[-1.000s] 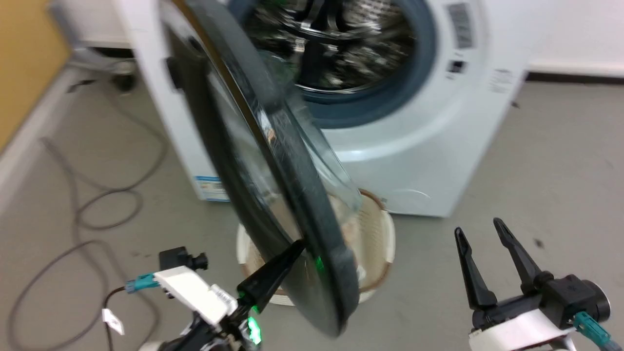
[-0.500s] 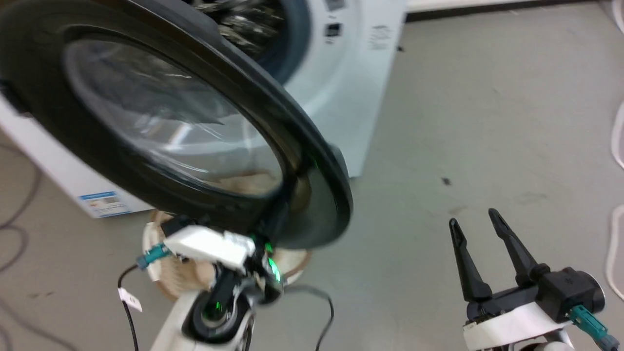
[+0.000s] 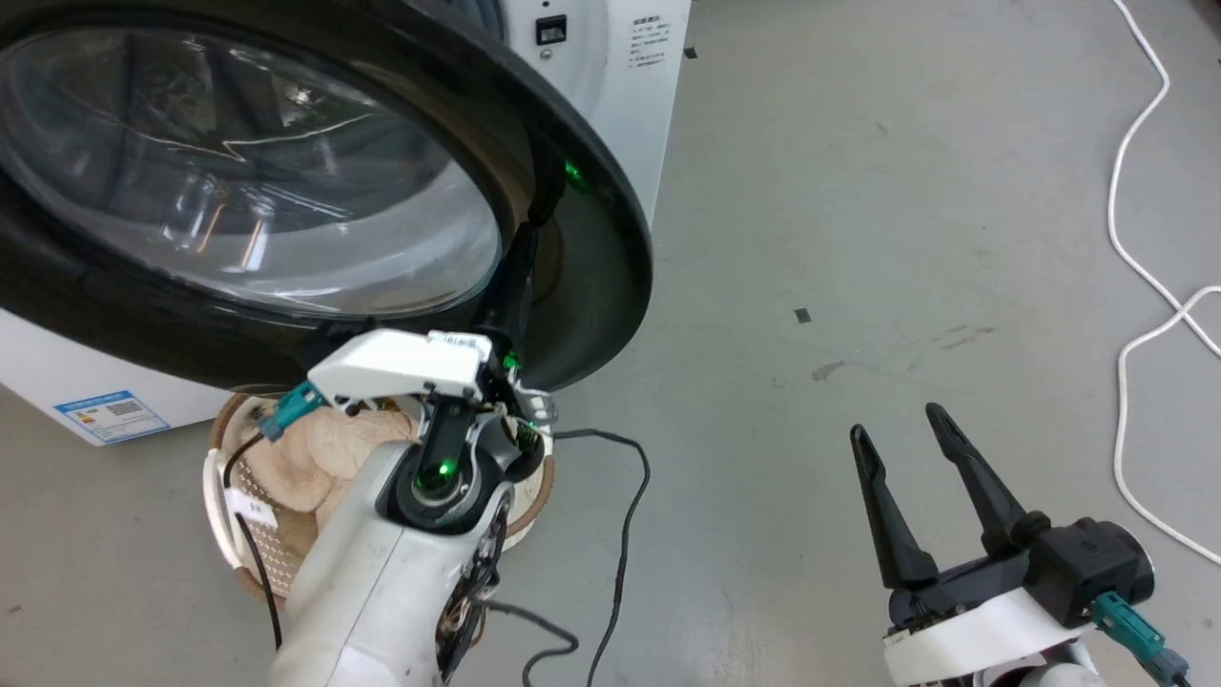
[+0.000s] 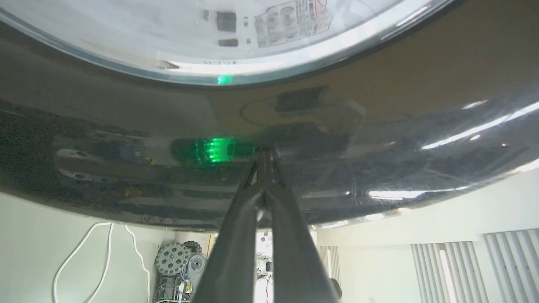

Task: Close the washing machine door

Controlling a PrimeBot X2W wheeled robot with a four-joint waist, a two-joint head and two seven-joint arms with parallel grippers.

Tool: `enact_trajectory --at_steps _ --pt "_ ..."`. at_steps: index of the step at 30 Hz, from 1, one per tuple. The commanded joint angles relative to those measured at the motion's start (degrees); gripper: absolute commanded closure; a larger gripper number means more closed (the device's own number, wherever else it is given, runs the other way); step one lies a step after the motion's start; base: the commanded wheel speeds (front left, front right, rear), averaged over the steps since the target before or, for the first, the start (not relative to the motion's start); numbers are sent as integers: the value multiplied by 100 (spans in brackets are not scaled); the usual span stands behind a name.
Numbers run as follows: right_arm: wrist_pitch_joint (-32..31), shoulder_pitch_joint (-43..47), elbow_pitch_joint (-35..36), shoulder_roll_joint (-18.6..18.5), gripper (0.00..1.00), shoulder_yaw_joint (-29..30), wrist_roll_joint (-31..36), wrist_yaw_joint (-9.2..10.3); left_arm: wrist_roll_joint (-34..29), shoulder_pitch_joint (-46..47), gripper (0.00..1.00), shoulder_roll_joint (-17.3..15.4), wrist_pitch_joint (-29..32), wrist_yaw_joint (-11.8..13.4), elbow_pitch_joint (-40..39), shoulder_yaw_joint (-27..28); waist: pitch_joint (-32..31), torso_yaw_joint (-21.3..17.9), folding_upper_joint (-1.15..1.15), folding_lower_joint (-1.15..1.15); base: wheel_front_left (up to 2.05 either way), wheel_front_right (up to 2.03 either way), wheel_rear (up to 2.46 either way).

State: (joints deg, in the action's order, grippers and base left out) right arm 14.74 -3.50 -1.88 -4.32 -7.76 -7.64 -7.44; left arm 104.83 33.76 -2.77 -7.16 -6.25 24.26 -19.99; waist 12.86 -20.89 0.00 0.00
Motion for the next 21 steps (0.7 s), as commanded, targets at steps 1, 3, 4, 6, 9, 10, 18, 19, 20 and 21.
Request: enact_trajectory --at_steps 1,3,4,6,9,10,18,19,20,21 --pt "26 -78 -20 40 0 -14 -16 -5 12 147 100 -11 -33 -59 104 -53 -10 39 0 0 0 0 0" --pt "26 -70 -29 44 0 -8 -5 -5 9 228 100 -11 -38 -87 237 -143 -34 97 0 0 0 0 0" --pt "26 -70 -35 45 0 -1 -5 -5 -26 237 100 -11 -28 -97 282 -198 -55 131 0 0 0 0 0" --pt "26 -54 -40 46 0 22 0 -5 -142 174 100 -11 23 -112 315 -328 -124 218 0 0 0 0 0" --pt "26 -8 -35 36 0 62 7 -5 -487 -44 100 -76 58 -120 92 -525 -256 394 0 0 0 0 0" --pt "26 8 -36 26 0 70 7 -5 -686 -154 100 -155 36 -121 -34 -622 -309 455 0 0 0 0 0" --pt "26 177 -21 -32 0 229 9 -5 -3211 -909 100 -1313 -590 -122 -876 -1793 -726 1045 0 0 0 0 0" --pt "26 201 -20 -41 0 249 11 -5 -3591 -961 100 -1462 -657 -94 -919 -1873 -773 1124 0 0 0 0 0" --pt "26 225 -14 -50 0 280 10 -5 -3940 -1012 100 -1572 -708 -18 -971 -1905 -816 1212 0 0 0 0 0" --pt "26 243 -9 -56 0 292 12 -5 -4265 -1071 100 -1668 -744 99 -1034 -1875 -848 1278 0 0 0 0 0"
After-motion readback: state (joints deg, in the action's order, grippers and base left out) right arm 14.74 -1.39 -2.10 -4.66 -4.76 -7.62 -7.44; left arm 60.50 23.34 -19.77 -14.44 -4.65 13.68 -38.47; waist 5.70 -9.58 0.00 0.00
